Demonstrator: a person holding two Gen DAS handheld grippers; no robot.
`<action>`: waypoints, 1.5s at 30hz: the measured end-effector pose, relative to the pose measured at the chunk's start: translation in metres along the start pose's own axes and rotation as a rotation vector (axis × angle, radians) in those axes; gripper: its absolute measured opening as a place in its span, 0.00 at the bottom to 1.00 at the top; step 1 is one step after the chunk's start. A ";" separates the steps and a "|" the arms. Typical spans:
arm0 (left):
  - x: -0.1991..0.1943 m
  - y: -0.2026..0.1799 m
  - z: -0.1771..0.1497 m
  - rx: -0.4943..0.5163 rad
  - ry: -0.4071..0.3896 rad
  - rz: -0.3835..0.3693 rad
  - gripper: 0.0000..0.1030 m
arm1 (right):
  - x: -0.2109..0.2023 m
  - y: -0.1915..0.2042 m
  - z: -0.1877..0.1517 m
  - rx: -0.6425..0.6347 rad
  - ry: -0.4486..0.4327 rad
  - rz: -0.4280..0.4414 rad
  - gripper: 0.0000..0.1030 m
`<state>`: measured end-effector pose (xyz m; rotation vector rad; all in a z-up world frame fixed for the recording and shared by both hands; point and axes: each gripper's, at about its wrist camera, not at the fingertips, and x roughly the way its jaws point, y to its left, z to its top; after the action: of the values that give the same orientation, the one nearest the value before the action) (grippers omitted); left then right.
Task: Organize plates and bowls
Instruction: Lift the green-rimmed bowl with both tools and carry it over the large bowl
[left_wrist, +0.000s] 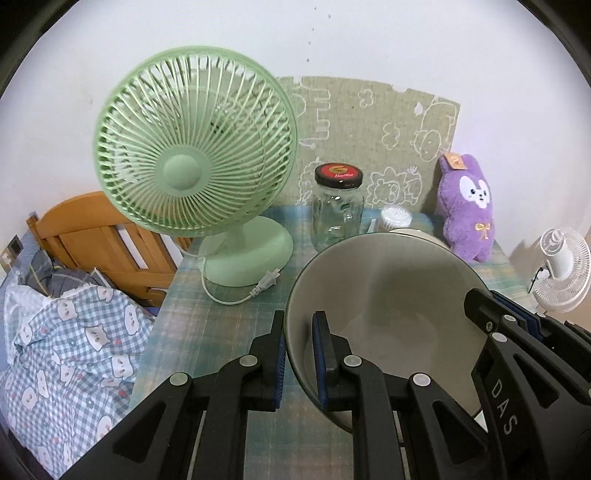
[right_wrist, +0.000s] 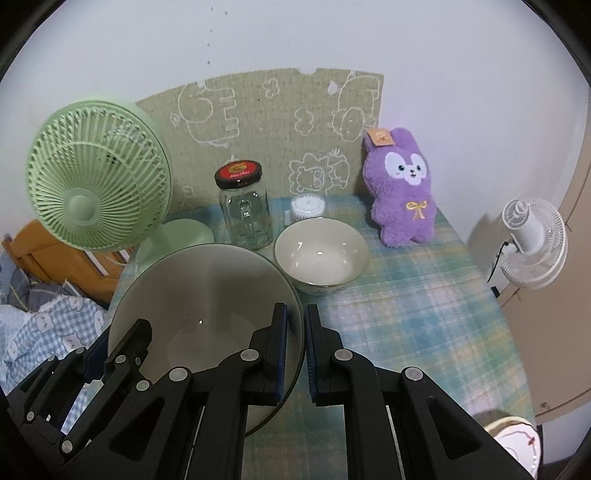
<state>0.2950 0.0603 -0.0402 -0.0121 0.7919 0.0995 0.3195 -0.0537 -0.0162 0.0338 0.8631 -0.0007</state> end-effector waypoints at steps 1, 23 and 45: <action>-0.006 -0.002 -0.001 0.000 -0.004 0.001 0.10 | -0.004 -0.002 0.000 0.001 -0.002 0.001 0.12; -0.111 -0.032 -0.035 -0.023 -0.066 0.027 0.10 | -0.116 -0.043 -0.037 -0.018 -0.066 0.035 0.12; -0.155 -0.059 -0.095 -0.026 -0.060 0.030 0.10 | -0.162 -0.083 -0.102 -0.031 -0.057 0.039 0.12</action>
<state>0.1253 -0.0163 0.0014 -0.0217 0.7305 0.1383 0.1356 -0.1359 0.0377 0.0217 0.8051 0.0474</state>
